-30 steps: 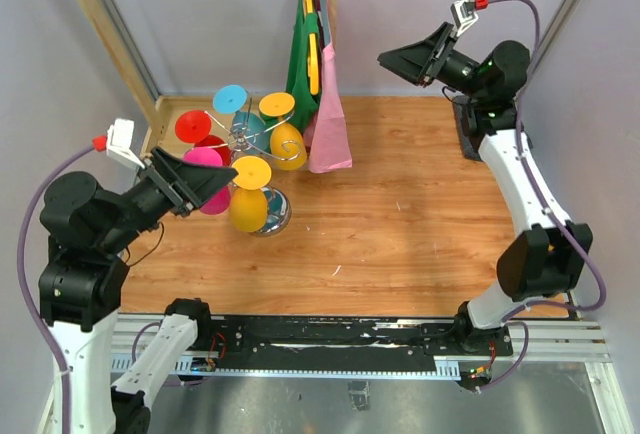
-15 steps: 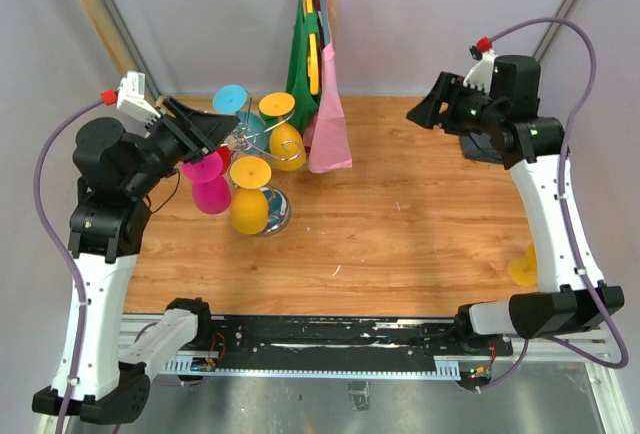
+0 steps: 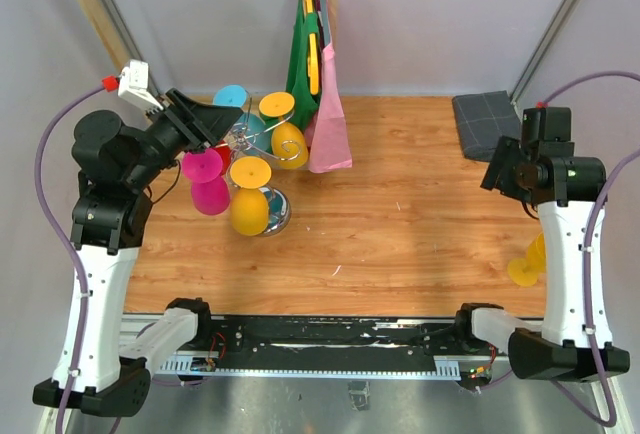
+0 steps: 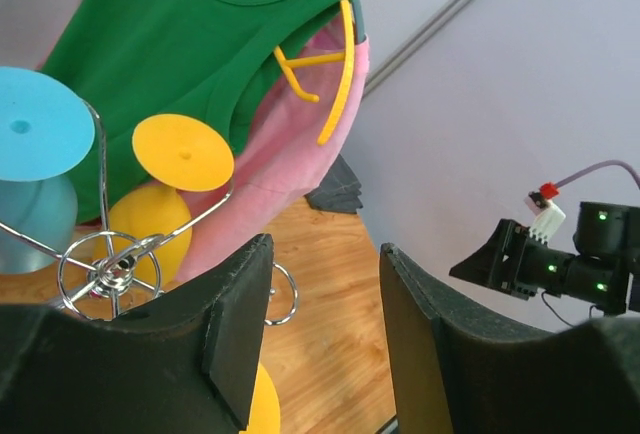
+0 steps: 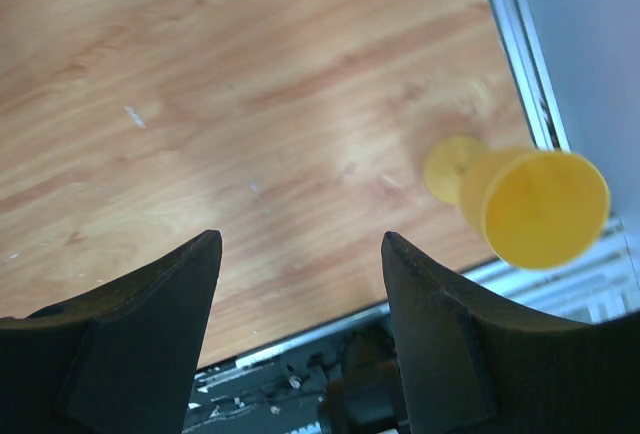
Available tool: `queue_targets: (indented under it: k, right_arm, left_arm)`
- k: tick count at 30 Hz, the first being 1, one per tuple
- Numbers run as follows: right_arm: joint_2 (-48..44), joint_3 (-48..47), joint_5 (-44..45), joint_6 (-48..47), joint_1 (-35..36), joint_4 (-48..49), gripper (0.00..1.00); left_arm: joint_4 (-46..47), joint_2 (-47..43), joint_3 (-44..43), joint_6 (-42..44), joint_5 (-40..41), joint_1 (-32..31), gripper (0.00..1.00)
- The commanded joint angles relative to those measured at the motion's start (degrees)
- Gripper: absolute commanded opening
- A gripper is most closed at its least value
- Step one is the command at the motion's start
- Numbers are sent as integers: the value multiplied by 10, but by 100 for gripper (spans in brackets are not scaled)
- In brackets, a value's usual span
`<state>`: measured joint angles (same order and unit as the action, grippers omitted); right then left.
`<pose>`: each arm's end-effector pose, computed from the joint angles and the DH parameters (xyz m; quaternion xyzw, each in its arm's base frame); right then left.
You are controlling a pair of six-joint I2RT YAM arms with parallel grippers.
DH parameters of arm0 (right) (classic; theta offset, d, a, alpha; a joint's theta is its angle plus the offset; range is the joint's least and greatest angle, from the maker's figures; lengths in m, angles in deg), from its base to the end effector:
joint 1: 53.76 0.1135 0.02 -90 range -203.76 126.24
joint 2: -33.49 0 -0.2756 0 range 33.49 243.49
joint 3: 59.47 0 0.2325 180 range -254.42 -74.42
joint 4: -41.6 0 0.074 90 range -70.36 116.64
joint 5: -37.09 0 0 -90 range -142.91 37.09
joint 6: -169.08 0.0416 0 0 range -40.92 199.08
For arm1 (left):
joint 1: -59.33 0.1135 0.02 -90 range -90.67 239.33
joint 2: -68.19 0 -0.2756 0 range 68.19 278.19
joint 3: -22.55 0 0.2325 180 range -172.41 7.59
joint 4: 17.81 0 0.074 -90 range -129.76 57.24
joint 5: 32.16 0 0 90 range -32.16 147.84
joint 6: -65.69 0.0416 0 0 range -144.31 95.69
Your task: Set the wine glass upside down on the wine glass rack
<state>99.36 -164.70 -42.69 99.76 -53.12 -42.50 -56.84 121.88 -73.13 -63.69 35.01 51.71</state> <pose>0.1688 -0.0055 0.4316 0.1937 0.8994 -0.0099 0.3918 0.1384 -0.0348 0.4969 -0.0467 0.6885 -0.4084 0.5975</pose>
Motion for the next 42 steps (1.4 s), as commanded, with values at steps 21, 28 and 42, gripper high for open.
queue_targets:
  k: [21, 28, 42]
  right_arm:
    - [42, 118, -8, -1, -279, -40, 63]
    - [54, 155, -12, -3, -301, -23, 63]
    - [116, 137, -47, -1, -340, -14, 57]
  left_arm:
    - [28, 7, -4, -6, -64, -21, 52]
    - [27, 11, -11, -3, -64, -29, 52]
    - [31, 13, -13, -5, -68, -31, 53]
